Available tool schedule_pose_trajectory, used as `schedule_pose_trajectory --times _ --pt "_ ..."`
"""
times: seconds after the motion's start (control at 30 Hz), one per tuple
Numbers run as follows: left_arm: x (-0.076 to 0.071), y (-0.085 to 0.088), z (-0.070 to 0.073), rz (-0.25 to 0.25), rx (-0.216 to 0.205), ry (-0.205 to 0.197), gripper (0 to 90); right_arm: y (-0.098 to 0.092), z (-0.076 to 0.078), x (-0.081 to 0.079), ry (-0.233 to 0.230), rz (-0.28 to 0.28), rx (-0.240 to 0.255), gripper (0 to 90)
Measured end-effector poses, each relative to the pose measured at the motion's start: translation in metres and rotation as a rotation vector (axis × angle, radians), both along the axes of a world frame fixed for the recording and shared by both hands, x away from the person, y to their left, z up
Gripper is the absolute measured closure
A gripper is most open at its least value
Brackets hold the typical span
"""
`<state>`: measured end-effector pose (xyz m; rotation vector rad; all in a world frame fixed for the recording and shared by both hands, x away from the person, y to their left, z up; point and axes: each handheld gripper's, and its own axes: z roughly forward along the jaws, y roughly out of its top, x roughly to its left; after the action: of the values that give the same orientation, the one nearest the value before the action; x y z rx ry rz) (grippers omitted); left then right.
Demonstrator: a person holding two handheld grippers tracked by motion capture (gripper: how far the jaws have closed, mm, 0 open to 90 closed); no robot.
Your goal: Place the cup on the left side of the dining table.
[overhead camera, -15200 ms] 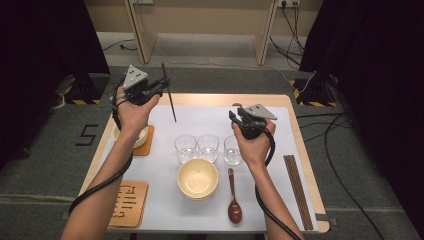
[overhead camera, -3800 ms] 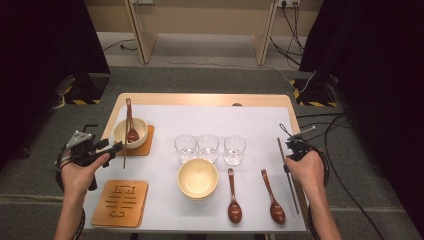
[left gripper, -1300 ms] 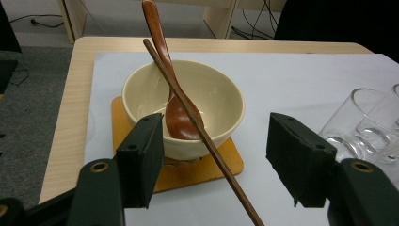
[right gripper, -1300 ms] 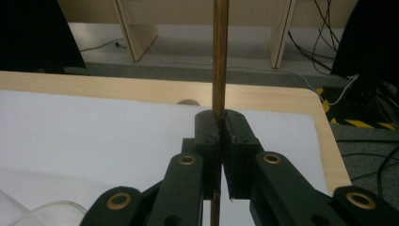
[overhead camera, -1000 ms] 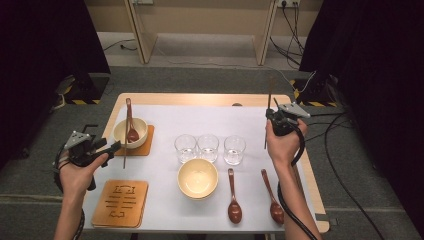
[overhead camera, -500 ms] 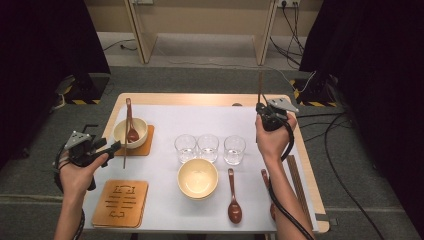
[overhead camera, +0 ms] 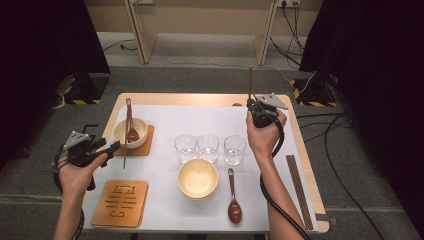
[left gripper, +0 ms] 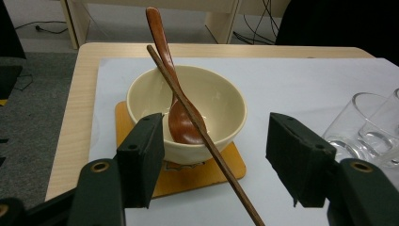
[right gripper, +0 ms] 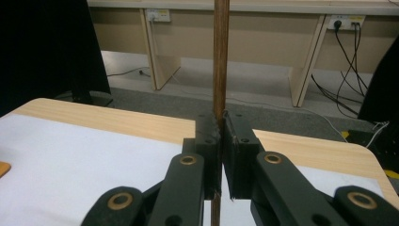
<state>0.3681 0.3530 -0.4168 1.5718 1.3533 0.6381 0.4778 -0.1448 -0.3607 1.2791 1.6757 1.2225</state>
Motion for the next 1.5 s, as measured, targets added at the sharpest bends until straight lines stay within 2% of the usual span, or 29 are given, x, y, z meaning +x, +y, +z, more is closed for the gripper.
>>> schedule_pose_trajectory --times 0.53,0.63,0.97,1.17,1.5 --pt "0.0 -0.001 0.0 -0.002 0.004 -0.002 36.9 0.019 0.003 0.006 -0.023 0.029 0.013 85.5" --pt "0.0 -0.001 0.0 -0.001 0.002 -0.004 36.9 0.023 0.003 0.006 -0.039 0.035 0.018 85.5" --pt "0.0 -0.003 0.002 0.002 0.009 -0.016 36.5 0.036 0.003 0.007 -0.043 0.059 0.032 85.5" --pt "0.006 -0.008 0.006 -0.018 0.032 -0.022 36.5 0.041 0.004 0.007 -0.049 0.072 0.044 85.5" --pt "0.016 -0.017 0.013 -0.039 0.039 -0.036 36.2 0.051 0.002 0.008 -0.049 0.092 0.05 85.5"
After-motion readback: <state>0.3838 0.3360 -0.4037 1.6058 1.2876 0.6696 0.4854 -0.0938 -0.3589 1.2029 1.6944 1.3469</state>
